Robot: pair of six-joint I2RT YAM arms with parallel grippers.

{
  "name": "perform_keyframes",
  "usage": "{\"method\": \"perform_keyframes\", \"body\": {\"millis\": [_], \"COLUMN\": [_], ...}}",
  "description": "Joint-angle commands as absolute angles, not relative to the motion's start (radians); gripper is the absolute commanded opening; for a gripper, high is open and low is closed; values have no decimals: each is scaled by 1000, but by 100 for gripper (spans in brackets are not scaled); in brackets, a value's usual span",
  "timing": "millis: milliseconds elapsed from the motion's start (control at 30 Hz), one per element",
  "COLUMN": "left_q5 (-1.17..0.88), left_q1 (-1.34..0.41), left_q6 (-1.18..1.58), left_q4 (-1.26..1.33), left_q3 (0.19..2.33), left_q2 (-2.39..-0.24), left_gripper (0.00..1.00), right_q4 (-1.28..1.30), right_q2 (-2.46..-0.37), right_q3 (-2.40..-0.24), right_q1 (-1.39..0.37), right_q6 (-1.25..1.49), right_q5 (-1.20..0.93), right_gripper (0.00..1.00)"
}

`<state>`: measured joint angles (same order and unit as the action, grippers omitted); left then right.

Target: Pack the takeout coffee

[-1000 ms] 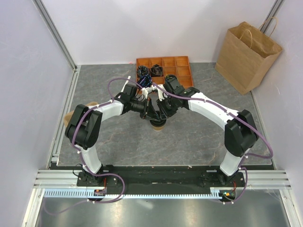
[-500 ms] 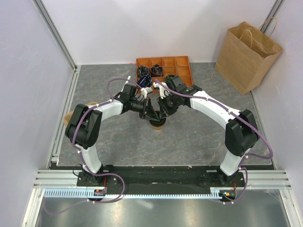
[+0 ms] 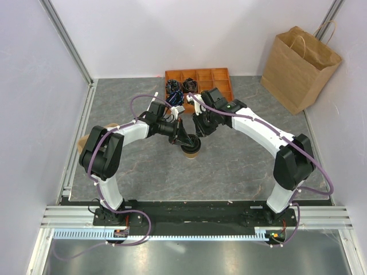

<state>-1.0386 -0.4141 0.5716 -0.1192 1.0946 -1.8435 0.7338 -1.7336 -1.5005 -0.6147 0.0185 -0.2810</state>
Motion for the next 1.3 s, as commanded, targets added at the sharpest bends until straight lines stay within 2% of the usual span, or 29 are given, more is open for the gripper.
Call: {"method": "perform_keyframes", "body": {"millis": [0, 167, 300, 367, 433, 467, 500, 600, 1000, 1267], "left_q5": [-881, -882, -884, -881, -879, -877, -877, -876, -876, -874], "left_q1": [-402, -400, -400, -399, -399, -399, -399, -399, -397, -388], "left_q6": [508, 509, 511, 509, 506, 508, 505, 506, 503, 502], "left_q4": [-170, -172, -175, -175, -176, -175, -176, -176, -178, -181], "left_q3": [1080, 1081, 1086, 1086, 1088, 1088, 1088, 1088, 1092, 1089], "left_q2": [-1896, -1907, -1916, -1917, -1921, -1919, -1917, -1913, -1916, -1925], "left_gripper": [2, 2, 2, 2, 2, 2, 2, 2, 2, 2], "right_q4": [709, 689, 693, 693, 696, 701, 704, 707, 713, 634], "right_q2": [-1784, -1819, -1798, -1778, -1764, -1746, -1734, -1689, -1677, -1773], "right_q3": [-1437, -1349, -1367, -1380, -1399, -1410, -1419, -1457, -1424, -1301], "right_q1": [-618, -611, -594, -586, -572, -566, -558, -534, -528, -584], "right_q6": [15, 11, 18, 21, 29, 32, 47, 55, 60, 60], "right_q5": [-290, -287, -327, -356, -388, -431, -442, -437, -449, -410], "right_gripper": [21, 11, 7, 1, 4, 9, 18, 22, 21, 19]}}
